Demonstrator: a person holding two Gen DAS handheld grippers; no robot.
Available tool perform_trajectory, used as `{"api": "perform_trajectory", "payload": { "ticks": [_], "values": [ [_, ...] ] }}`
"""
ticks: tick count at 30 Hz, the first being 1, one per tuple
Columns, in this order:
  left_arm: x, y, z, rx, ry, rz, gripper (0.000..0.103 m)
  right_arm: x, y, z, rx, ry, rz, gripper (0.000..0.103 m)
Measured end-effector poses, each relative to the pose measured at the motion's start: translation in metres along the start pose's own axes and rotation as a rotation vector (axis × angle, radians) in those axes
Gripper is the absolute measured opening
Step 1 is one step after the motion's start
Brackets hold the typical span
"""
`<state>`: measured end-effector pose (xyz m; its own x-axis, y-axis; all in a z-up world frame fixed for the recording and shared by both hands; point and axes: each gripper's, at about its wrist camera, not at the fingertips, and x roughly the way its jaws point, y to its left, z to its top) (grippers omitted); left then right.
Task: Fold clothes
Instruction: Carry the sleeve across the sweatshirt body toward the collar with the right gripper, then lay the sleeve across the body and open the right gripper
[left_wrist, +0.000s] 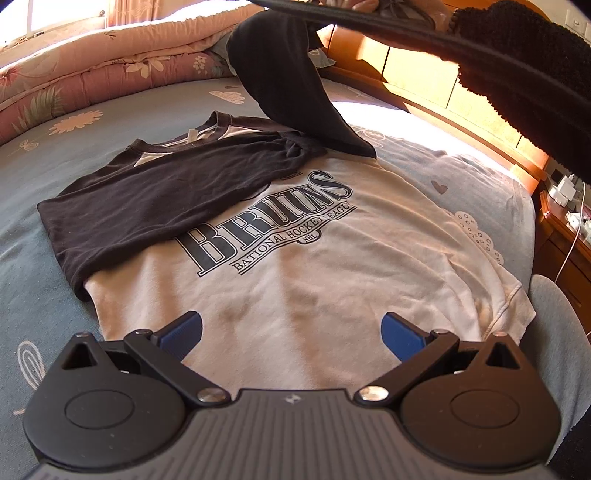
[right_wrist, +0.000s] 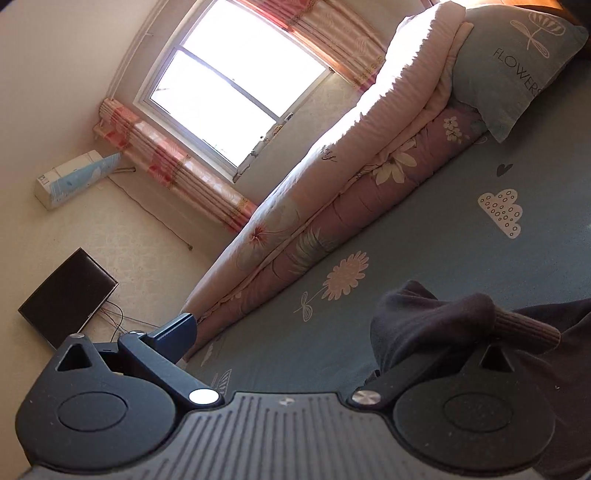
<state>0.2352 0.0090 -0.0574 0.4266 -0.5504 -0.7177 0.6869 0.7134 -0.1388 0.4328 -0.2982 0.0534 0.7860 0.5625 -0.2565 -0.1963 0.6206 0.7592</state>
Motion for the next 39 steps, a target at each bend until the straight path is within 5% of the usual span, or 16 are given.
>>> {"api": "perform_trajectory", "payload": {
  "ticks": [12,31,39],
  "values": [
    [0.003,-0.002,0.0,0.006,0.007,-0.008,0.102,0.017,0.032,-0.013,-0.105,0.088,0.049,0.103],
    [0.014,0.003,-0.01,-0.002,0.072,0.019,0.102,0.097,0.021,-0.082,-0.249,0.358,-0.116,0.103],
    [0.017,0.011,-0.018,-0.019,0.097,0.037,0.102,0.139,0.017,-0.128,-0.35,0.56,-0.184,0.103]
  ]
}}
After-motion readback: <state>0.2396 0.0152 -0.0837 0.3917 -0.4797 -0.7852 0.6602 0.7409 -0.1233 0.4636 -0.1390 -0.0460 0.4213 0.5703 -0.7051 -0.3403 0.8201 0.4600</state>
